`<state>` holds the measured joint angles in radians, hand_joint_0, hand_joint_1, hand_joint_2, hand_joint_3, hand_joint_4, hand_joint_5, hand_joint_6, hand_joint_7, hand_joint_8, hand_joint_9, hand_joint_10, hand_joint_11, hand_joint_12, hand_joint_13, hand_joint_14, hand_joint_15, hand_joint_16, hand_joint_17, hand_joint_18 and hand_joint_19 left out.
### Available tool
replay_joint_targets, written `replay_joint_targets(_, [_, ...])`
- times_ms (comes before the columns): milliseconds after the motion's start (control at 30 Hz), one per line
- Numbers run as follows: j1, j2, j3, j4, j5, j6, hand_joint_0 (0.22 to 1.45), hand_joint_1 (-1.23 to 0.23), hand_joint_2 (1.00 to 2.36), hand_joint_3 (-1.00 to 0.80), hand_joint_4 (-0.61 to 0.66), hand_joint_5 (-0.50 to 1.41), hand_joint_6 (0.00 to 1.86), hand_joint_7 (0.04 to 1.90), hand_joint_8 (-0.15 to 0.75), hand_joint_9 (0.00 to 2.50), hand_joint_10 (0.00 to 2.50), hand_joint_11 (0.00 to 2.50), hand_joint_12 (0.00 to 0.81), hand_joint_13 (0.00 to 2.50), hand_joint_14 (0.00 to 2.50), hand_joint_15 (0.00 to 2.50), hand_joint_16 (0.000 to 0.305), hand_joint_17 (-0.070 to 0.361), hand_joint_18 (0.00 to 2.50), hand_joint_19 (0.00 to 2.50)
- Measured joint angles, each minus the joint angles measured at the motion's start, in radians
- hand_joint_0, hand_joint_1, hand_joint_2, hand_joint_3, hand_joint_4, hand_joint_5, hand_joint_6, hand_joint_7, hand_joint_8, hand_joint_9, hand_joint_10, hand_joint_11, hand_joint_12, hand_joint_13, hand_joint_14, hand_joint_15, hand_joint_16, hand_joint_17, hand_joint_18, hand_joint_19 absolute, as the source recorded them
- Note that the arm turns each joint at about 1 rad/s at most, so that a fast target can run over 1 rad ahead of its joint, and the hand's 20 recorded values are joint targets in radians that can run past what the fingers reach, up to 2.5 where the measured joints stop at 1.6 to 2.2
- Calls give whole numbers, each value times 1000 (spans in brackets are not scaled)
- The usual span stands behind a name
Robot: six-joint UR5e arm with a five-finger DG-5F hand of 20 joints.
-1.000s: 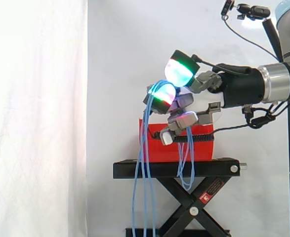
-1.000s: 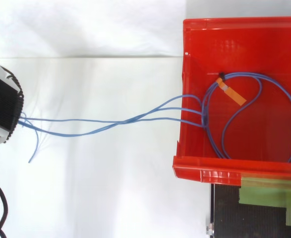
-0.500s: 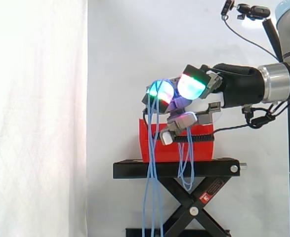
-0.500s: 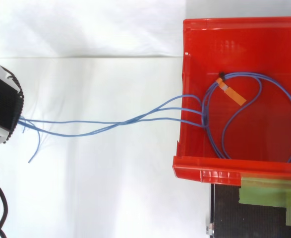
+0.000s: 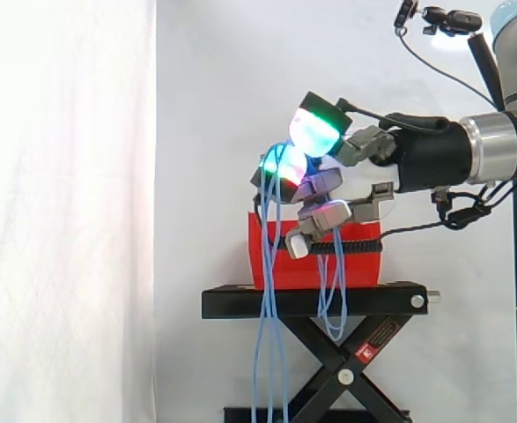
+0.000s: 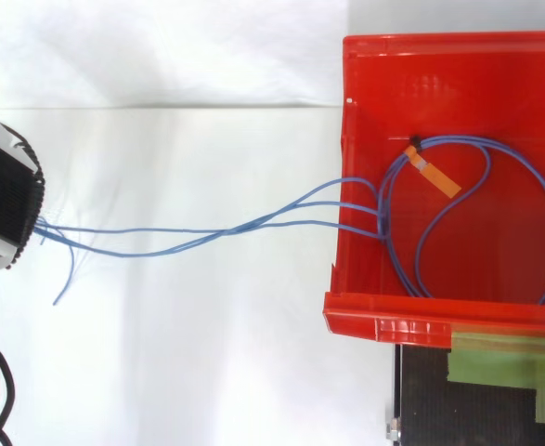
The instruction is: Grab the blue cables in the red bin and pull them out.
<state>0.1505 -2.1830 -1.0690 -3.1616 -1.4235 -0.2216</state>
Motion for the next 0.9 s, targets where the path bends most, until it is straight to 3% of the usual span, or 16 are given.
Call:
replay_joint_targets(567, [1,0,0,0,0,0,684,-635,1000,-1000,141,462,922,418,265,553,2500,1011,371,1269,11,1355,59,133,796,676])
replay_joint_targets(900, [1,0,0,0,0,0,656,-606,1000,-1000,129,677,710,555,275,637,2500,1076,390,1312,11,1371,60,136,825,679])
